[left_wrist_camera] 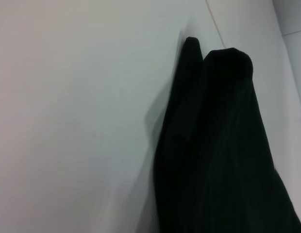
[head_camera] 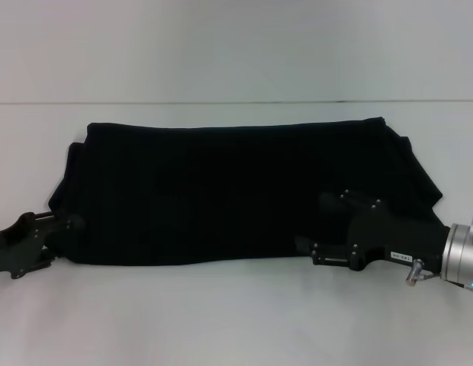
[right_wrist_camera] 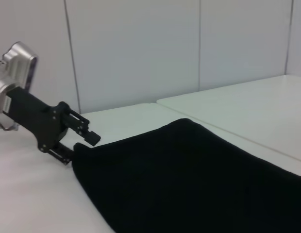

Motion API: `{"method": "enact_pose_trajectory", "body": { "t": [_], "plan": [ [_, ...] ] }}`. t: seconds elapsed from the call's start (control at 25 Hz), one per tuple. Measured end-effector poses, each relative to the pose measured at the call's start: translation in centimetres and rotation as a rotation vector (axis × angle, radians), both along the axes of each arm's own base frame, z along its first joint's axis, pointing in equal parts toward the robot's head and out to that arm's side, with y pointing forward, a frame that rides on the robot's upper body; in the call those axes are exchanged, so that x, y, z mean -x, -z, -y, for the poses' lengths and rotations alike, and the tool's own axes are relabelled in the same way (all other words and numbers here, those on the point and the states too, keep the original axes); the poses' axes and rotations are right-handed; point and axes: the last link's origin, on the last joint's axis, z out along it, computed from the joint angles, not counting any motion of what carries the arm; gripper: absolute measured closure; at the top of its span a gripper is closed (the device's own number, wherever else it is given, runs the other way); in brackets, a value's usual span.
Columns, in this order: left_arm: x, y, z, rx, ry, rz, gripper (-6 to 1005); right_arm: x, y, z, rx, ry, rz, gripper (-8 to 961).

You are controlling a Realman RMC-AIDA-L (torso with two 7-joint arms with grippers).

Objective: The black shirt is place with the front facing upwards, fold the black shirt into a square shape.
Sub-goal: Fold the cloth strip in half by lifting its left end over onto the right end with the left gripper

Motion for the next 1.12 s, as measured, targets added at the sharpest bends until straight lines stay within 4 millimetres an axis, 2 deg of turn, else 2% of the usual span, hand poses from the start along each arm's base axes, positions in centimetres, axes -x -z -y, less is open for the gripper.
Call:
{"method": "enact_pose_trajectory", "body": {
  "t": [0.32, 0.64, 0.84, 1.12],
  "plan": [
    [0.04, -0.01, -0.21, 0.0, -0.013, -0.006, 514, 0.16, 0.08, -0.03, 0.007, -0.007, 0.001, 10],
    [0.0, 0.02, -0.24, -0.002, -0.009, -0.004, 752, 0.18, 0.27, 0.1, 0.014, -0.007, 0.0, 10],
    [0.08, -0.01, -0.15, -0.017, -0.006, -0.003, 957, 0.23, 0.47, 0.23, 0.024, -0.016, 0.006, 10],
    [0.75, -0.91, 0.15, -0.087, -0.011, 0.004, 956, 0.1, 0.58, 0.43, 0.034, -0.022, 0.017, 11]
  ]
}}
